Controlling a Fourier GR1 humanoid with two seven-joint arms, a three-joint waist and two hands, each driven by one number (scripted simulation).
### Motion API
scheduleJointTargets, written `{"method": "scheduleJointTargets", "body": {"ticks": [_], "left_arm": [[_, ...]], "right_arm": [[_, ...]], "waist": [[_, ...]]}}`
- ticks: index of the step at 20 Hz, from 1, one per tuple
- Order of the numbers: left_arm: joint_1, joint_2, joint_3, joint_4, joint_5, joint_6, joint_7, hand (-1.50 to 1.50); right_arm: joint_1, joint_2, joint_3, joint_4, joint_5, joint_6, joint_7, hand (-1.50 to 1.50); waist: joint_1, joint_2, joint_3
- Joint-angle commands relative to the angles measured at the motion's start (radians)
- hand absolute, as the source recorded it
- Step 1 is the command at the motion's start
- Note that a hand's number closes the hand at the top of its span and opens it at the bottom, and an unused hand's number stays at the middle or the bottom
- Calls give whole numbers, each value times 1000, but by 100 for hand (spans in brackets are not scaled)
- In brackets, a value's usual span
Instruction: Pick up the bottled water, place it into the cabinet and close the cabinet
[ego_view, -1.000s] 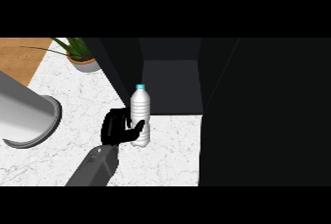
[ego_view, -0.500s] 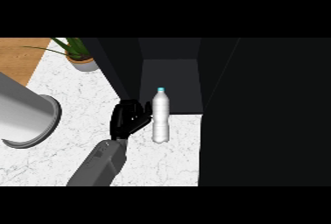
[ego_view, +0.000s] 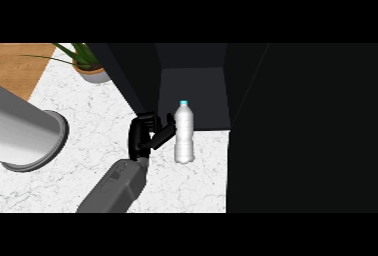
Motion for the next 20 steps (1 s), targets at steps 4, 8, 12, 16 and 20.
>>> {"method": "scheduleJointTargets", "body": {"ticks": [4,8,12,16,20], "left_arm": [[-287,-1,-4,35,-23,58,118,150],[-297,34,-74,86,-107,164,137,150],[-315,35,-66,138,-102,215,169,150],[-315,35,-18,117,-54,250,180,150],[-315,57,-22,100,-51,275,182,150]], "right_arm": [[-16,-3,-14,-47,-43,6,17,-150],[-28,-23,-51,-37,-76,25,25,-150],[-62,-15,-50,-18,-77,26,26,-150],[-57,-6,-34,-19,-82,28,34,-150],[-48,-25,-67,10,-81,56,3,-150]], "waist": [[-43,14,-6],[-59,18,-4],[-62,26,-5],[-71,30,-7],[-84,26,-5]]}}
